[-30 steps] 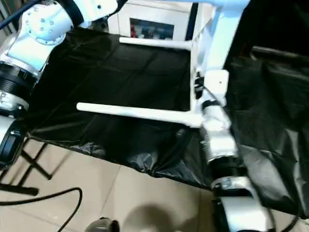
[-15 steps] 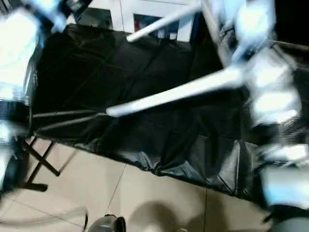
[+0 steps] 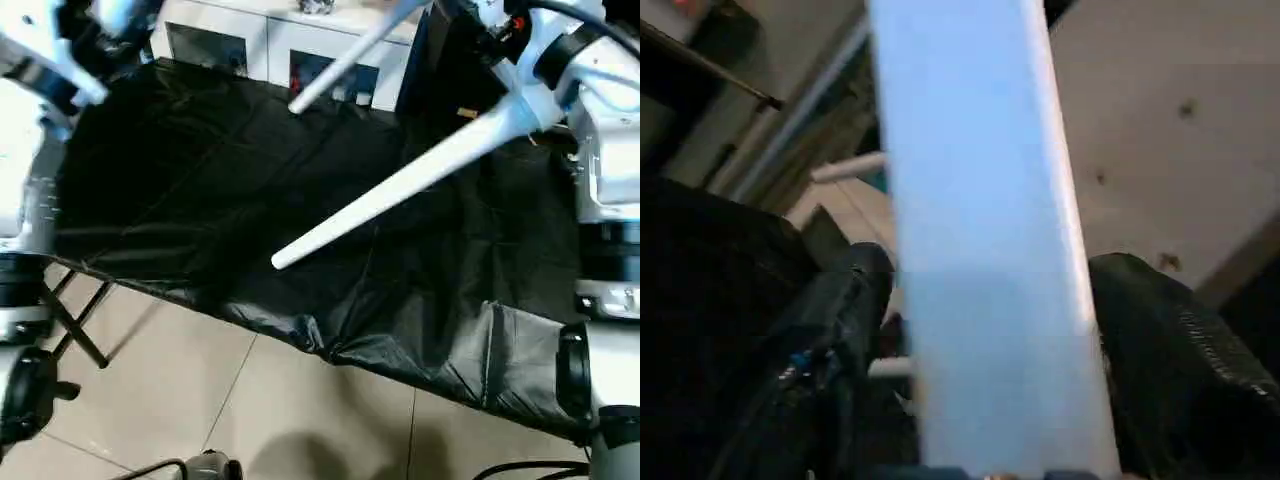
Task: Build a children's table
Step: Flip table
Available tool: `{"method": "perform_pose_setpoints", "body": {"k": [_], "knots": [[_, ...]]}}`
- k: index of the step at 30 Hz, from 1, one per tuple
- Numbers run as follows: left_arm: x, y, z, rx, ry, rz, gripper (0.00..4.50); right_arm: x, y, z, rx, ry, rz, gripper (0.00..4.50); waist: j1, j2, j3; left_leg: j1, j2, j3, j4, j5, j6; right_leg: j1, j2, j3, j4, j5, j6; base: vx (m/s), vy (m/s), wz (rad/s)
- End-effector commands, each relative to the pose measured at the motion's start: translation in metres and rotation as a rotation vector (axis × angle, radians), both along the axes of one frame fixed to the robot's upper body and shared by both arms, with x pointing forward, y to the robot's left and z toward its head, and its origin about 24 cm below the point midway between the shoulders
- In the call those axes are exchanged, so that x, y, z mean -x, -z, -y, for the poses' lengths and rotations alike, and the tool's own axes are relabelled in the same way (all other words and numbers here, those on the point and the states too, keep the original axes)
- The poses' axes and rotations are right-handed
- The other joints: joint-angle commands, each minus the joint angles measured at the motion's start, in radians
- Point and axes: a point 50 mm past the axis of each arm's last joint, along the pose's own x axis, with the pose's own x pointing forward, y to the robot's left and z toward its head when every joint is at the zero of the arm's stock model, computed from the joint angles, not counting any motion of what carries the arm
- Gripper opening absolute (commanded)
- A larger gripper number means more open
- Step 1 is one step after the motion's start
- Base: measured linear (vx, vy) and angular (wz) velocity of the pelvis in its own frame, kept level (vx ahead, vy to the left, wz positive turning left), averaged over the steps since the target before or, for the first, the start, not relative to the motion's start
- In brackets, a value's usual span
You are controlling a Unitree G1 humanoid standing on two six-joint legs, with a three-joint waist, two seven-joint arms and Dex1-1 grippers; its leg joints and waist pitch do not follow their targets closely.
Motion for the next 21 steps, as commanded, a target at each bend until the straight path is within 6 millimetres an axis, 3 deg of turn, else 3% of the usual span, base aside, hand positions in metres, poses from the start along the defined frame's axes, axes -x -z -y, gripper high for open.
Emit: {"method": "perform_pose_setpoints", "body": {"k": [1, 2, 4, 6, 11, 13, 14, 16, 18, 21], "knots": [[-0.01, 0.018, 0.007, 0.026, 0.022, -0.11, 2.21, 0.003, 0.013, -0.008, 0.039, -0.093, -0.067, 3.7, -0.007, -0.001, -0.061, 0.057, 0.064, -0.043, -0.092, -0.46, -0.113, -0.005, -0.072, 0.046, -0.1, -0.296, -0.141, 0.0, 0.0, 0.0], [-0.011, 0.019, 0.007, 0.019, 0.022, -0.113, 2.19, 0.007, 0.012, -0.006, 0.029, -0.119, -0.065, 3.81, -0.006, 0.005, -0.06, 0.057, 0.064, -0.045, -0.092, -0.465, -0.114, -0.006, -0.074, 0.046, -0.101, -0.309, -0.142, 0.0, 0.0, 0.0], [-0.012, 0.019, 0.007, 0.011, 0.021, -0.118, 2.17, 0.009, 0.011, -0.004, 0.008, -0.135, -0.064, 3.88, -0.008, 0.0, -0.061, 0.056, 0.064, -0.046, -0.092, -0.47, -0.113, -0.004, -0.075, 0.045, -0.103, -0.322, -0.145, 0.0, 0.0, 0.0], [-0.012, 0.02, 0.007, 0.01, 0.023, -0.118, 2.15, 0.011, 0.01, -0.002, -0.005, -0.139, -0.061, 3.98, -0.007, 0.002, -0.061, 0.057, 0.065, -0.045, -0.091, -0.468, -0.111, -0.006, -0.074, 0.046, -0.104, -0.322, -0.146, 0.0, 0.0, 0.0], [-0.01, 0.02, 0.009, -0.02, 0.075, -0.081, 2.1, 0.021, -0.01, 0.015, -0.255, -0.197, 0.027, 4.38, -0.005, 0.0, -0.065, 0.055, 0.067, -0.045, -0.092, -0.445, -0.101, -0.005, -0.074, 0.044, -0.1, -0.29, -0.157, 0.0, 0.0, 0.0], [-0.011, 0.023, 0.008, -0.044, 0.071, -0.095, 2.04, 0.02, -0.019, 0.053, -0.569, -0.085, 0.147, 4.48, -0.004, 0.006, -0.068, 0.058, 0.065, -0.042, -0.091, -0.435, -0.113, -0.008, -0.075, 0.044, -0.096, -0.259, -0.174, 0.0, 0.0, 0.0], [-0.011, 0.023, 0.008, -0.045, 0.071, -0.096, 2.04, 0.02, -0.019, 0.056, -0.587, -0.078, 0.153, 4.48, -0.005, 0.005, -0.069, 0.059, 0.064, -0.04, -0.089, -0.434, -0.117, -0.011, -0.074, 0.044, -0.096, -0.256, -0.179, 0.0, 0.0, 0.0], [-0.011, 0.024, 0.008, -0.043, 0.074, -0.101, 1.97, 0.02, 0.001, 0.089, -0.777, 0.027, 0.163, 4.5, 0.0, 0.007, -0.067, 0.061, 0.063, -0.037, -0.089, -0.428, -0.124, -0.011, -0.072, 0.044, -0.097, -0.244, -0.179, 0.0, 0.0, 0.0], [-0.011, 0.025, 0.007, -0.044, 0.074, -0.102, 1.94, 0.023, 0.017, 0.105, -0.888, 0.046, 0.159, 4.5, 0.003, 0.005, -0.069, 0.056, 0.062, -0.036, -0.089, -0.408, -0.114, -0.003, -0.072, 0.042, -0.094, -0.212, -0.182, 0.0, 0.0, 0.0], [-0.011, 0.025, 0.007, -0.055, 0.074, -0.103, 1.9, 0.027, 0.034, 0.119, -1.013, 0.03, 0.149, 4.5, 0.003, -0.001, -0.078, 0.04, 0.06, -0.035, -0.086, -0.312, -0.081, 0.013, -0.07, 0.038, -0.082, -0.113, -0.193, 0.017, -0.005, -0.01]]}}
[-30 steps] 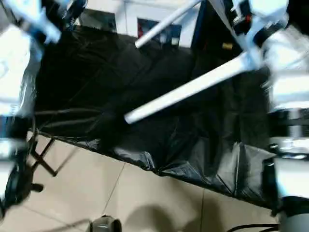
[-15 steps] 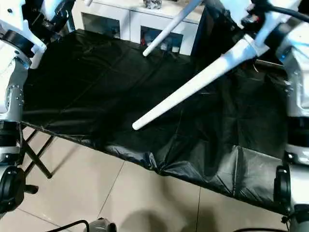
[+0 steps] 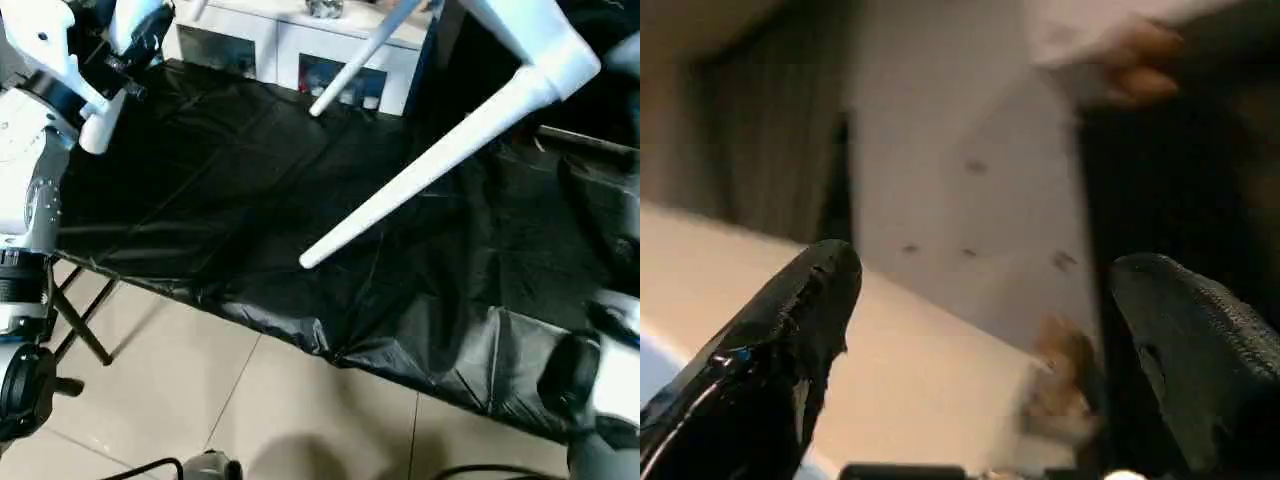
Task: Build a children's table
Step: Flip table
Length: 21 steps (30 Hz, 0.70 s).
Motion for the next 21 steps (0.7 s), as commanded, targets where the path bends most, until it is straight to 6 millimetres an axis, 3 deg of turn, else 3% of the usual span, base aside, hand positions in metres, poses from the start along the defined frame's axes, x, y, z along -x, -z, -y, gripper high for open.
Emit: {"method": "perform_pose_setpoints", "body": {"k": [1, 3, 4, 6, 10, 11, 15, 16, 17, 19, 20, 21], "knots": [[-0.005, 0.016, 0.005, -0.008, 0.024, -0.076, 1.87, 0.006, 0.019, 0.012, -0.109, -0.049, 0.002, 4.5, -0.006, -0.004, -0.08, 0.041, 0.059, -0.032, -0.078, -0.269, -0.059, 0.01, -0.07, 0.039, -0.08, -0.082, -0.197, 0.0, 0.0, 0.0], [-0.005, 0.016, 0.005, -0.009, 0.025, -0.077, 1.85, 0.008, 0.028, 0.015, -0.129, -0.065, -0.008, 4.5, -0.003, -0.005, -0.079, 0.037, 0.058, -0.029, -0.074, -0.232, -0.025, 0.014, -0.071, 0.039, -0.081, -0.061, -0.208, 0.0, 0.0, 0.0], [-0.005, 0.016, 0.004, -0.011, 0.026, -0.078, 1.85, 0.01, 0.042, 0.017, -0.15, -0.101, -0.031, 4.5, -0.003, -0.007, -0.081, 0.032, 0.056, -0.029, -0.072, -0.203, -0.013, 0.02, -0.069, 0.036, -0.079, -0.049, -0.212, 0.0, 0.0, 0.0], [-0.006, 0.017, 0.003, -0.025, 0.029, -0.083, 1.79, 0.013, 0.078, 0.011, -0.175, -0.237, -0.114, 4.5, 0.0, -0.004, -0.08, 0.033, 0.059, -0.029, -0.07, -0.191, 0.009, 0.019, -0.071, 0.036, -0.08, -0.04, -0.22, 0.0, 0.0, 0.0], [-0.007, 0.019, 0.002, -0.046, 0.039, -0.089, 1.76, 0.005, 0.13, -0.022, -0.131, -0.443, -0.314, 4.5, -0.001, 0.005, -0.081, 0.032, 0.063, -0.031, -0.073, -0.203, 0.003, 0.016, -0.067, 0.03, -0.079, -0.061, -0.241, 0.0, 0.0, 0.0], [-0.007, 0.019, 0.002, -0.046, 0.039, -0.089, 1.76, 0.005, 0.13, -0.022, -0.131, -0.443, -0.314, 4.5, -0.006, 0.004, -0.079, 0.029, 0.064, -0.034, -0.078, -0.222, -0.014, 0.018, -0.069, 0.028, -0.078, -0.089, -0.243, 0.0, 0.0, 0.0], [-0.006, 0.019, -0.001, -0.055, 0.048, -0.09, 1.74, -0.024, 0.156, -0.062, -0.089, -0.533, -0.459, 4.5, -0.008, 0.009, -0.076, 0.034, 0.066, -0.033, -0.081, -0.268, -0.058, 0.01, -0.078, 0.031, -0.084, -0.167, -0.249, 0.0, 0.0, 0.0], [-0.005, 0.02, -0.002, -0.063, 0.05, -0.09, 1.73, -0.033, 0.159, -0.072, -0.072, -0.533, -0.483, 4.5, -0.012, 0.005, -0.075, 0.034, 0.068, -0.034, -0.083, -0.286, -0.074, 0.008, -0.081, 0.032, -0.085, -0.193, -0.246, 0.0, 0.0, 0.0], [-0.005, 0.02, -0.002, -0.063, 0.05, -0.09, 1.72, -0.033, 0.159, -0.072, -0.072, -0.533, -0.483, 4.5, -0.012, 0.007, -0.077, 0.036, 0.069, -0.035, -0.082, -0.291, -0.083, 0.005, -0.084, 0.032, -0.082, -0.201, -0.248, 0.0, 0.0, 0.0], [-0.005, 0.02, -0.002, -0.066, 0.05, -0.09, 1.72, -0.039, 0.16, -0.079, -0.05, -0.537, -0.495, 4.5, -0.006, 0.012, -0.079, 0.046, 0.073, -0.031, -0.081, -0.279, -0.082, -0.001, -0.079, 0.035, -0.08, -0.144, -0.246, 0.0, 0.0, 0.0], [-0.004, 0.02, -0.004, -0.08, 0.053, -0.091, 1.72, -0.051, 0.156, -0.1, -0.011, -0.579, -0.5, 4.5, -0.002, 0.004, -0.081, 0.039, 0.071, -0.03, -0.082, -0.239, -0.072, 0.007, -0.074, 0.032, -0.072, -0.082, -0.25, 0.0, 0.0, 0.0], [-0.004, 0.021, -0.004, -0.082, 0.055, -0.092, 1.72, -0.055, 0.153, -0.108, -0.001, -0.599, -0.501, 4.5, 0.0, 0.008, -0.085, 0.037, 0.07, -0.031, -0.078, -0.223, -0.071, 0.004, -0.076, 0.03, -0.062, -0.057, -0.261, 0.0, 0.0, 0.0]]}}
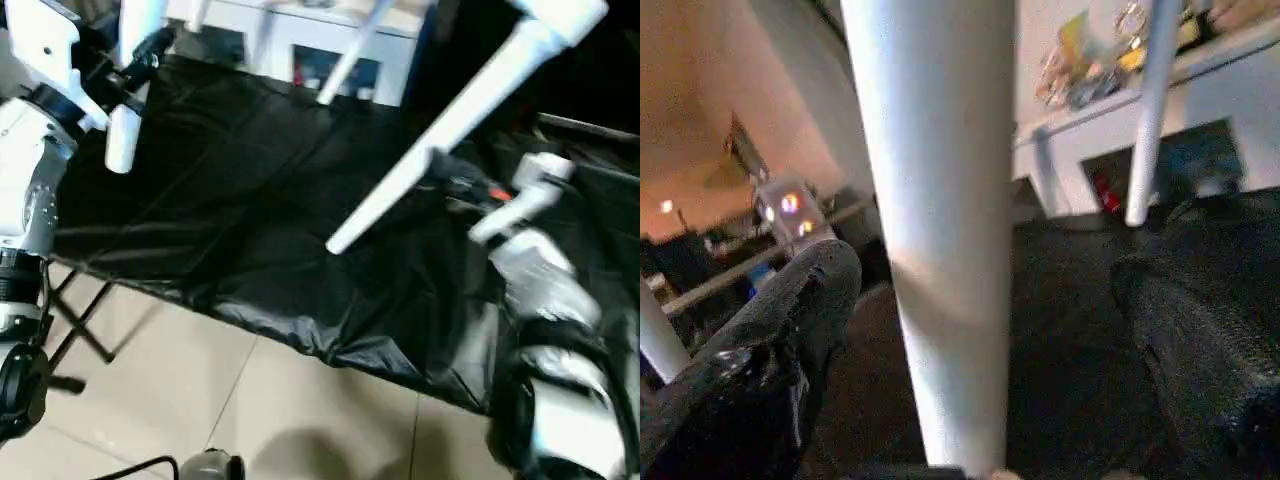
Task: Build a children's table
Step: Flip table
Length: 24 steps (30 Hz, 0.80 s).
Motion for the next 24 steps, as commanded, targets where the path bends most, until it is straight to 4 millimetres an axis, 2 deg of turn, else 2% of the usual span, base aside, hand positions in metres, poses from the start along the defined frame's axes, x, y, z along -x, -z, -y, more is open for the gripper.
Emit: {"method": "perform_pose_setpoints", "body": {"k": [1, 2, 3, 4, 5, 6, 7, 8, 9, 10, 11, 12, 14, 15, 16, 17, 18, 19, 21, 22, 23, 24], "knots": [[-0.001, 0.01, 0.006, -0.053, 0.039, -0.045, 1.72, -0.012, -0.008, -0.023, 0.055, -0.066, 0.018, 4.5, -0.004, 0.001, -0.091, 0.039, 0.063, -0.031, -0.069, -0.177, -0.053, 0.026, -0.072, 0.033, -0.055, 0.007, -0.265, 0.0, 0.0, 0.0], [-0.001, 0.01, 0.005, -0.058, 0.039, -0.047, 1.72, -0.015, -0.011, -0.03, 0.062, -0.088, 0.025, 4.5, -0.009, 0.005, -0.087, 0.04, 0.063, -0.028, -0.066, -0.165, -0.035, 0.019, -0.066, 0.032, -0.054, 0.045, -0.278, 0.0, 0.0, 0.0], [-0.001, 0.011, 0.005, -0.056, 0.038, -0.049, 1.72, -0.017, -0.014, -0.036, 0.061, -0.109, 0.03, 4.5, -0.01, -0.02, -0.085, 0.038, 0.063, -0.024, -0.066, -0.159, -0.02, 0.022, -0.065, 0.032, -0.055, 0.049, -0.281, 0.0, 0.0, 0.0], [-0.001, 0.012, 0.004, -0.059, 0.034, -0.053, 1.72, -0.018, -0.016, -0.04, 0.066, -0.134, 0.04, 4.5, -0.001, -0.005, -0.087, 0.04, 0.065, -0.025, -0.063, -0.141, -0.004, 0.021, -0.072, 0.033, -0.052, 0.056, -0.285, 0.0, 0.0, 0.0], [-0.001, 0.012, 0.004, -0.059, 0.034, -0.053, 1.72, -0.018, -0.016, -0.04, 0.066, -0.134, 0.04, 4.5, 0.003, -0.002, -0.087, 0.039, 0.065, -0.024, -0.062, -0.128, 0.004, 0.022, -0.07, 0.032, -0.051, 0.065, -0.279, 0.0, 0.0, 0.0], [0.0, 0.013, 0.002, -0.062, 0.031, -0.056, 1.72, -0.018, -0.019, -0.045, 0.072, -0.184, 0.061, 4.5, 0.006, -0.01, -0.087, 0.041, 0.066, -0.022, -0.061, -0.122, 0.008, 0.022, -0.067, 0.032, -0.051, 0.075, -0.275, 0.0, 0.0, 0.0], [0.0, 0.014, 0.002, -0.061, 0.03, -0.058, 1.72, -0.018, -0.02, -0.046, 0.074, -0.195, 0.065, 4.5, 0.01, -0.008, -0.088, 0.039, 0.066, -0.024, -0.06, -0.114, 0.013, 0.023, -0.067, 0.032, -0.047, 0.089, -0.269, 0.0, 0.0, 0.0], [0.0, 0.015, 0.001, -0.061, 0.026, -0.066, 1.72, -0.017, -0.022, -0.049, 0.081, -0.241, 0.084, 4.5, 0.01, -0.021, -0.087, 0.038, 0.066, -0.022, -0.061, -0.11, 0.018, 0.024, -0.066, 0.032, -0.047, 0.091, -0.268, 0.0, 0.0, 0.0], [0.0, 0.017, 0.0, -0.066, 0.024, -0.072, 1.72, -0.016, -0.024, -0.051, 0.091, -0.276, 0.099, 4.5, 0.014, -0.015, -0.089, 0.037, 0.065, -0.023, -0.059, -0.106, 0.021, 0.025, -0.069, 0.032, -0.046, 0.091, -0.266, 0.0, 0.0, 0.0], [-0.001, 0.023, -0.001, -0.066, 0.021, -0.095, 1.72, -0.013, -0.027, -0.053, 0.114, -0.353, 0.13, 4.5, 0.014, -0.014, -0.089, 0.038, 0.065, -0.023, -0.058, -0.113, 0.02, 0.024, -0.066, 0.032, -0.047, 0.088, -0.262, 0.0, 0.0, 0.0], [-0.002, 0.028, -0.002, -0.067, 0.017, -0.115, 1.72, -0.009, -0.028, -0.054, 0.133, -0.401, 0.149, 4.5, 0.013, -0.023, -0.087, 0.038, 0.066, -0.022, -0.059, -0.115, 0.021, 0.024, -0.065, 0.032, -0.049, 0.086, -0.26, 0.0, 0.0, 0.0], [-0.002, 0.028, -0.002, -0.067, 0.017, -0.115, 1.72, -0.009, -0.028, -0.054, 0.133, -0.401, 0.149, 4.5, 0.015, -0.022, -0.087, 0.038, 0.065, -0.022, -0.058, -0.112, 0.023, 0.025, -0.064, 0.032, -0.048, 0.085, -0.258, 0.0, 0.0, 0.0], [-0.004, 0.041, -0.003, -0.065, 0.01, -0.168, 1.72, -0.001, -0.03, -0.051, 0.173, -0.475, 0.186, 4.5, 0.022, -0.02, -0.085, 0.041, 0.066, -0.022, -0.06, -0.121, 0.022, 0.022, -0.065, 0.034, -0.053, 0.071, -0.243, 0.0, 0.0, 0.0], [-0.005, 0.046, -0.003, -0.072, 0.008, -0.187, 1.72, 0.002, -0.031, -0.049, 0.186, -0.487, 0.201, 4.5, 0.025, -0.022, -0.088, 0.042, 0.068, -0.024, -0.058, -0.119, 0.02, 0.024, -0.067, 0.034, -0.049, 0.083, -0.238, 0.0, 0.0, 0.0], [-0.008, 0.057, -0.001, -0.075, 0.006, -0.224, 1.72, 0.009, -0.034, -0.047, 0.2, -0.498, 0.229, 4.5, 0.031, -0.016, -0.087, 0.045, 0.068, -0.023, -0.058, -0.125, 0.016, 0.019, -0.066, 0.035, -0.051, 0.081, -0.231, 0.0, 0.0, 0.0], [-0.009, 0.063, 0.001, -0.076, 0.006, -0.241, 1.72, 0.013, -0.036, -0.046, 0.205, -0.5, 0.242, 4.5, 0.039, -0.02, -0.087, 0.049, 0.069, -0.024, -0.06, -0.133, 0.01, 0.018, -0.065, 0.036, -0.052, 0.078, -0.22, 0.0, 0.0, 0.0], [-0.009, 0.063, 0.001, -0.076, 0.006, -0.241, 1.72, 0.013, -0.036, -0.046, 0.205, -0.5, 0.242, 4.5, 0.039, -0.02, -0.087, 0.049, 0.069, -0.024, -0.06, -0.133, 0.01, 0.018, -0.065, 0.036, -0.052, 0.078, -0.22, 0.0, 0.0, 0.0], [-0.01, 0.067, 0.002, -0.076, 0.005, -0.254, 1.72, 0.016, -0.037, -0.046, 0.21, -0.5, 0.251, 4.5, 0.043, -0.021, -0.086, 0.048, 0.071, -0.026, -0.064, -0.16, -0.003, 0.018, -0.069, 0.036, -0.056, 0.05, -0.216, 0.0, 0.0, 0.0], [-0.013, 0.077, 0.005, -0.078, -0.002, -0.291, 1.72, 0.024, -0.038, -0.048, 0.233, -0.485, 0.269, 4.5, 0.047, -0.015, -0.086, 0.053, 0.073, -0.028, -0.067, -0.182, -0.024, 0.014, -0.069, 0.038, -0.06, 0.033, -0.206, 0.0, 0.0, 0.0], [-0.015, 0.084, 0.007, -0.072, -0.01, -0.314, 1.72, 0.028, -0.037, -0.05, 0.249, -0.467, 0.275, 4.5, 0.047, -0.017, -0.089, 0.052, 0.072, -0.031, -0.07, -0.194, -0.04, 0.016, -0.071, 0.036, -0.057, 0.033, -0.207, 0.0, 0.0, 0.0], [-0.016, 0.088, 0.009, -0.071, -0.017, -0.33, 1.72, 0.032, -0.036, -0.052, 0.255, -0.456, 0.279, 4.5, 0.049, -0.006, -0.087, 0.055, 0.072, -0.032, -0.073, -0.216, -0.059, 0.01, -0.072, 0.037, -0.06, 0.023, -0.198, 0.0, 0.0, 0.0], [-0.017, 0.092, 0.01, -0.071, -0.023, -0.338, 1.72, 0.034, -0.034, -0.054, 0.259, -0.443, 0.277, 4.5, 0.049, -0.01, -0.087, 0.056, 0.073, -0.034, -0.076, -0.237, -0.067, 0.011, -0.073, 0.037, -0.064, 0.016, -0.194, 0.0, 0.0, 0.0]]}}
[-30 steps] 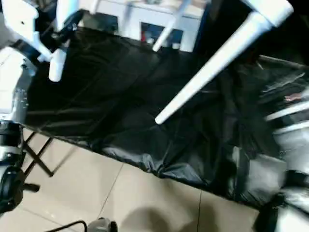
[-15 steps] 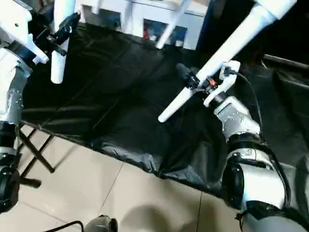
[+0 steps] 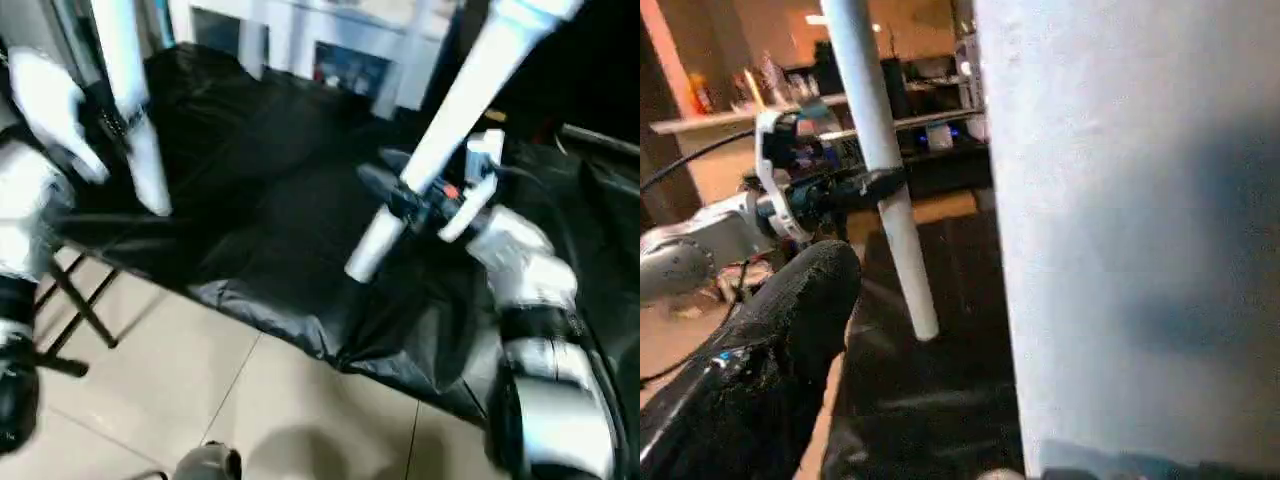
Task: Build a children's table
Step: Flip table
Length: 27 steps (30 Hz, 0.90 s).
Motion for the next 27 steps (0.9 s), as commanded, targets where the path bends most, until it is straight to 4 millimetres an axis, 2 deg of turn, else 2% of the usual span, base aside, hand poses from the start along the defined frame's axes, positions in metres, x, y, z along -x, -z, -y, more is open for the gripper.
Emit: {"method": "perform_pose_setpoints", "body": {"k": [1, 2, 3, 6, 7, 8, 9, 10, 11, 12, 13, 14, 15, 17, 19, 21, 22, 24, 25, 27], "knots": [[-0.005, 0.008, 0.033, -0.154, 0.112, -0.031, 1.72, 0.002, -0.01, -0.017, 0.001, -0.027, 0.056, 4.5, -0.014, 0.022, -0.084, 0.066, 0.068, -0.037, -0.085, -0.283, -0.089, 0.013, -0.075, 0.04, -0.067, -0.013, -0.192, 0.0, 0.0, 0.0], [-0.006, 0.011, 0.033, -0.155, 0.1, -0.041, 1.72, 0.003, -0.008, -0.019, -0.002, -0.016, 0.054, 4.5, -0.014, 0.02, -0.083, 0.068, 0.066, -0.037, -0.087, -0.308, -0.098, 0.013, -0.076, 0.041, -0.07, -0.039, -0.191, 0.0, 0.0, 0.0], [-0.006, 0.014, 0.032, -0.16, 0.092, -0.048, 1.72, 0.003, -0.005, -0.021, -0.008, -0.002, 0.045, 4.5, -0.018, 0.026, -0.082, 0.068, 0.066, -0.041, -0.091, -0.354, -0.124, 0.013, -0.08, 0.044, -0.076, -0.081, -0.181, 0.0, 0.0, 0.0], [-0.007, 0.015, 0.031, -0.163, 0.088, -0.052, 1.72, 0.004, -0.004, -0.023, -0.012, 0.004, 0.038, 4.5, -0.021, 0.026, -0.081, 0.071, 0.067, -0.043, -0.093, -0.371, -0.133, 0.014, -0.084, 0.045, -0.08, -0.107, -0.176, 0.0, 0.0, 0.0], [-0.007, 0.021, 0.026, -0.17, 0.062, -0.067, 1.72, 0.005, 0.01, -0.03, 0.038, 0.04, 0.016, 4.5, -0.024, 0.033, -0.08, 0.07, 0.068, -0.045, -0.094, -0.373, -0.137, 0.012, -0.081, 0.046, -0.082, -0.098, -0.169, 0.0, 0.0, 0.0], [-0.006, 0.023, 0.024, -0.165, 0.051, -0.075, 1.72, 0.005, 0.016, -0.033, 0.06, 0.062, 0.009, 4.5, -0.024, 0.035, -0.081, 0.07, 0.067, -0.045, -0.094, -0.375, -0.141, 0.01, -0.083, 0.046, -0.079, -0.09, -0.169, 0.0, 0.0, 0.0], [-0.006, 0.025, 0.021, -0.159, 0.043, -0.083, 1.72, 0.005, 0.021, -0.037, 0.082, 0.087, 0.004, 4.5, -0.028, 0.029, -0.08, 0.066, 0.066, -0.047, -0.096, -0.376, -0.146, 0.014, -0.083, 0.044, -0.078, -0.091, -0.168, 0.0, 0.0, 0.0], [-0.004, 0.028, 0.016, -0.157, 0.035, -0.092, 1.72, 0.006, 0.028, -0.042, 0.117, 0.14, 0.007, 4.5, -0.032, 0.022, -0.078, 0.067, 0.065, -0.046, -0.099, -0.387, -0.15, 0.009, -0.085, 0.045, -0.083, -0.118, -0.163, 0.0, 0.0, 0.0], [-0.004, 0.03, 0.015, -0.158, 0.031, -0.094, 2.28, 0.006, 0.03, -0.043, 0.129, 0.161, 0.013, 4.5, -0.036, 0.026, -0.076, 0.07, 0.065, -0.048, -0.101, -0.418, -0.153, 0.01, -0.087, 0.046, -0.088, -0.165, -0.158, 0.0, 0.0, 0.0], [-0.002, 0.03, 0.012, -0.157, 0.037, -0.091, 2.28, 0.006, 0.033, -0.044, 0.136, 0.2, 0.014, 4.5, -0.036, 0.021, -0.073, 0.072, 0.065, -0.049, -0.102, -0.441, -0.155, 0.007, -0.087, 0.047, -0.093, -0.201, -0.153, 0.0, 0.0, 0.0], [0.0, 0.031, 0.011, -0.148, 0.044, -0.087, 2.28, 0.006, 0.036, -0.045, 0.142, 0.233, 0.019, 4.5, -0.038, 0.022, -0.071, 0.077, 0.066, -0.052, -0.104, -0.482, -0.16, 0.004, -0.092, 0.049, -0.1, -0.269, -0.143, 0.0, 0.0, 0.0], [0.004, 0.031, 0.008, -0.118, 0.052, -0.079, 2.49, 0.008, 0.039, -0.044, 0.148, 0.274, 0.029, 4.5, -0.04, 0.021, -0.07, 0.076, 0.068, -0.056, -0.106, -0.494, -0.162, 0.005, -0.094, 0.05, -0.102, -0.293, -0.138, 0.0, 0.0, 0.0], [0.007, 0.03, 0.007, -0.095, 0.058, -0.068, 2.49, 0.01, 0.041, -0.044, 0.146, 0.288, 0.033, 4.5, -0.043, 0.017, -0.072, 0.072, 0.071, -0.058, -0.11, -0.49, -0.164, 0.008, -0.095, 0.05, -0.099, -0.292, -0.135, 0.0, 0.0, 0.0], [0.009, 0.03, 0.006, -0.08, 0.061, -0.059, 2.75, 0.012, 0.042, -0.043, 0.144, 0.298, 0.035, 4.5, -0.043, 0.022, -0.074, 0.078, 0.069, -0.051, -0.109, -0.475, -0.153, 0.002, -0.085, 0.052, -0.095, -0.223, -0.147, 0.0, 0.0, 0.0], [0.02, 0.03, 0.0, -0.028, 0.057, -0.022, 2.79, 0.019, 0.046, -0.04, 0.143, 0.332, 0.046, 4.5, -0.038, 0.017, -0.077, 0.07, 0.073, -0.051, -0.11, -0.436, -0.141, 0.011, -0.087, 0.051, -0.085, -0.164, -0.16, 0.0, 0.0, 0.0], [0.037, 0.031, -0.005, 0.038, 0.052, 0.023, 2.97, 0.031, 0.053, -0.036, 0.151, 0.371, 0.058, 4.5, -0.038, 0.018, -0.077, 0.064, 0.073, -0.048, -0.11, -0.39, -0.123, 0.014, -0.082, 0.049, -0.078, -0.085, -0.168, 0.028, -0.002, -0.02], [0.049, 0.035, -0.007, 0.06, 0.052, 0.035, 3.16, 0.038, 0.057, -0.034, 0.153, 0.397, 0.06, 4.5, -0.039, 0.016, -0.079, 0.061, 0.068, -0.043, -0.106, -0.354, -0.104, 0.018, -0.076, 0.048, -0.075, -0.033, -0.172, 0.056, -0.004, -0.04], [0.06, 0.038, -0.009, 0.081, 0.044, 0.044, 3.22, 0.045, 0.06, -0.032, 0.159, 0.426, 0.064, 4.5, -0.037, 0.016, -0.081, 0.057, 0.068, -0.042, -0.104, -0.316, -0.085, 0.022, -0.075, 0.048, -0.071, 0.024, -0.176, 0.028, -0.002, -0.01], [0.077, 0.045, -0.009, 0.129, 0.035, 0.042, 3.32, 0.055, 0.064, -0.028, 0.171, 0.474, 0.077, 4.5, -0.037, 0.017, -0.083, 0.059, 0.065, -0.038, -0.097, -0.28, -0.059, 0.022, -0.069, 0.048, -0.069, 0.065, -0.18, 0.0, 0.0, 0.0], [0.091, 0.053, -0.01, 0.172, 0.018, 0.022, 3.32, 0.064, 0.067, -0.025, 0.16, 0.508, 0.07, 4.5, -0.037, 0.013, -0.079, 0.055, 0.068, -0.038, -0.099, -0.278, -0.042, 0.025, -0.069, 0.049, -0.072, 0.065, -0.175, 0.0, 0.0, 0.0]]}}
